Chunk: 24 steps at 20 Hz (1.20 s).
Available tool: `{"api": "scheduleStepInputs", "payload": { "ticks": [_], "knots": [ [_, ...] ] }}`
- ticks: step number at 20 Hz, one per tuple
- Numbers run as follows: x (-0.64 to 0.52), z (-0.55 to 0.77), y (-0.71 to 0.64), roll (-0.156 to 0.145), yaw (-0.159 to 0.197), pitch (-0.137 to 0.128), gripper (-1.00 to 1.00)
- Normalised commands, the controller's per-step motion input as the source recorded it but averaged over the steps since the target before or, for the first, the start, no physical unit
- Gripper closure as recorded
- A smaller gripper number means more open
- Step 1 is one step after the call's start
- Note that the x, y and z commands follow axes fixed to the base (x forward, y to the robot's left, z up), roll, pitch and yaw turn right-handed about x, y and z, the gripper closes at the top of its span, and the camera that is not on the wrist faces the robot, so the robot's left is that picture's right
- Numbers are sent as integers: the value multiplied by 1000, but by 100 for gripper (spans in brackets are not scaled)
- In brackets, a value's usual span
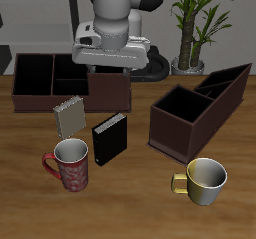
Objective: Place the yellow book into the left desk caddy's left compartment
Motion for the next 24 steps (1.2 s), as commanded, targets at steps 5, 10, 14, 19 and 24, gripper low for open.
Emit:
{"api": "scheduleStepInputs", "payload": {
  "ticks": [5,10,14,19,24],
  "knots": [
    [-78,-107,-514,-48,-65,-31,-100],
    [-108,-42,-616,-39,-92,-26,-100],
    [-91,-72,-442,-28,-44,-31,-100],
    [-104,-145,-229,3,-60,-42,-100],
    [-69,-143,-30,22,-3,-32,-100]
  ]
}}
